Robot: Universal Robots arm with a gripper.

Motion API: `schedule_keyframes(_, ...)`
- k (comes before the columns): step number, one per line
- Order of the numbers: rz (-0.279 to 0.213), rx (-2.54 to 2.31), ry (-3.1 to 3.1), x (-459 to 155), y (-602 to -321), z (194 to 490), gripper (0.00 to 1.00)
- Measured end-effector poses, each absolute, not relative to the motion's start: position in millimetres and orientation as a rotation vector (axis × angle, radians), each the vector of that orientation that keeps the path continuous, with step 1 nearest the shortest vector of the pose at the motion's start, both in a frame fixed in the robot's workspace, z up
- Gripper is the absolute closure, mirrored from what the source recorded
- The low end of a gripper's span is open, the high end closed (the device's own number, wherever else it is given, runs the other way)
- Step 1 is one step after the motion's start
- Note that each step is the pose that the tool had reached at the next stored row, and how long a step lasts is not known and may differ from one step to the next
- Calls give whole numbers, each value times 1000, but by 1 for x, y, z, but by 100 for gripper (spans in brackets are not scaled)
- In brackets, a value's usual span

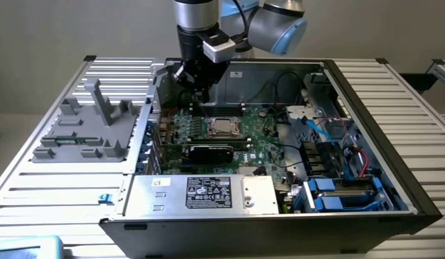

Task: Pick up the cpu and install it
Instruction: 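Install the first cpu locking lever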

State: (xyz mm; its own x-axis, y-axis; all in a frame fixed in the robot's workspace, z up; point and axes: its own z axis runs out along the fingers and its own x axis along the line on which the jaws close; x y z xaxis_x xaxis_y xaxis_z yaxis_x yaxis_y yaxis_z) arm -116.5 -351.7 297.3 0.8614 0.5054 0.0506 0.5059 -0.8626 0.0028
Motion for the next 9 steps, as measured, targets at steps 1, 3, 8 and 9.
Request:
schedule_keyframes(1, -78, -3028, -795, -117, -352, 297, 89)
schedule_keyframes(3, -78, -3041, -745, -116, -352, 297, 89)
schedule_keyframes(8, -79, -3072, -616, -117, -352, 297, 89)
schedule_keyframes(9, -79, -3078, -588, -117, -352, 297, 89)
